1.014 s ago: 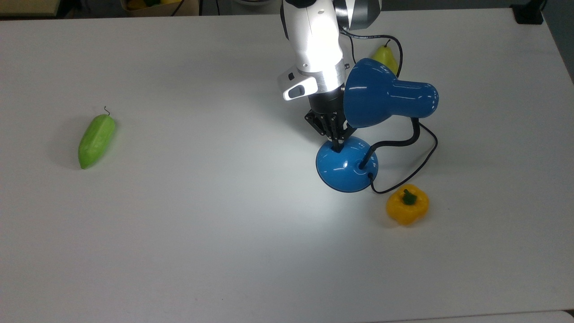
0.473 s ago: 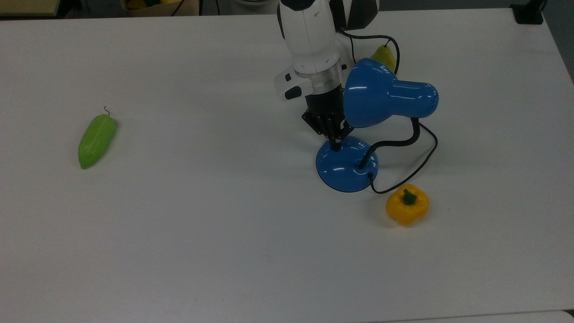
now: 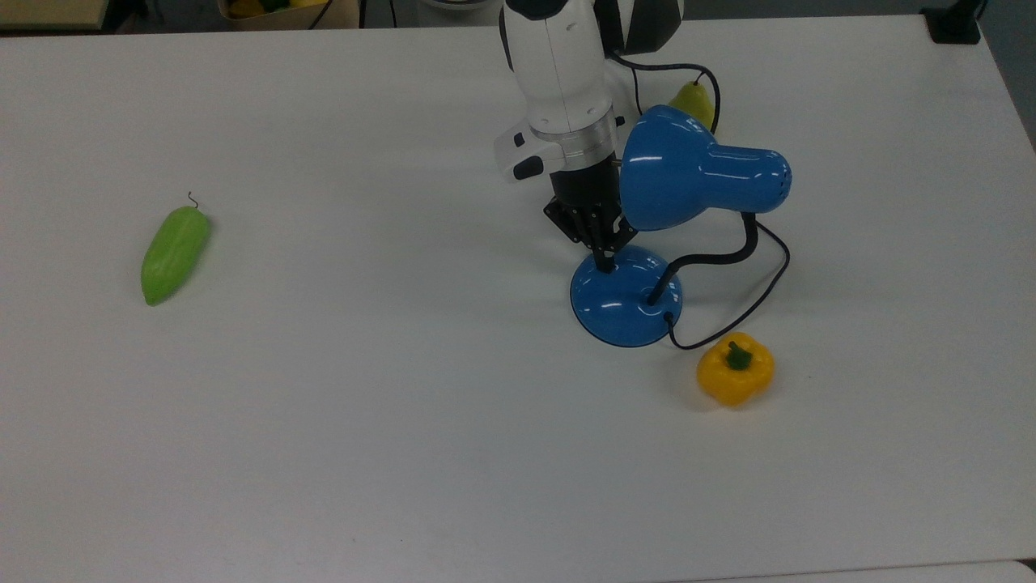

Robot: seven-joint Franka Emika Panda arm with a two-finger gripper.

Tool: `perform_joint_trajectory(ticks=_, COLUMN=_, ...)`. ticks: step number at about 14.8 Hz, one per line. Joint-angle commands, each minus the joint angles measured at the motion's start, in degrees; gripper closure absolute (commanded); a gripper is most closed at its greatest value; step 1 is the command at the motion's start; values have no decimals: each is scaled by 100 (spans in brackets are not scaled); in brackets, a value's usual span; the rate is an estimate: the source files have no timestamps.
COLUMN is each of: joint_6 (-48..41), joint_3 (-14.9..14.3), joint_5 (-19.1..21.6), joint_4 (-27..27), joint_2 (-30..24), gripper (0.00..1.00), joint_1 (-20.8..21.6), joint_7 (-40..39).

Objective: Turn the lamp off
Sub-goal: 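Lift the gripper up away from the lamp base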

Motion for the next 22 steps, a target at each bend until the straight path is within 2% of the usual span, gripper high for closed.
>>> perform_joint_trajectory(ticks=1, joint_6=-323, joint_3=-61, joint_5=-97, joint_4=-187, joint_2=89, gripper=100, joint_1=-111, joint_7=-176)
perform_joint_trajectory(ticks=8, joint_6=-472, joint_3=-96, joint_5=-115, joint_4=-187, joint_2=54, gripper=100, joint_1=-111, joint_7=-176)
perform_joint_trajectory(ticks=11, joint_6=-1261, joint_3=-271, joint_5=-220, joint_4=-160, joint_2=-261, gripper=100, joint_1=-146, joint_7=-246)
perform_joint_trajectory(ticks=14, joint_6=-2158, joint_3=-412, joint_5=-317, joint_4=-143, joint_2=-595, gripper=100, joint_1=-155, joint_7=-693)
perform_joint_trajectory(ticks=16, joint_6=-2650, joint_3=-509, joint_5=-326, joint_4=-134, joint_2=-824, gripper=86, joint_1=-147, joint_7=-983)
perform_joint_trajectory(ticks=19, joint_6=-3239, joint_3=-728, joint_5=-335, joint_4=-108, joint_2=-1088, gripper=31, joint_1=-147, joint_7=-1344)
perform_joint_trajectory(ticks=20, joint_6=-3433, joint_3=-772, joint_5=-361, joint_4=-81, joint_2=-1193, gripper=18, joint_1=-155, joint_7=-1371)
perform_joint_trajectory(ticks=22, joint_6=-3636, joint_3=-834, joint_5=-667, joint_4=-37, joint_2=-1456, gripper=0, joint_1=-225, joint_7=-1433)
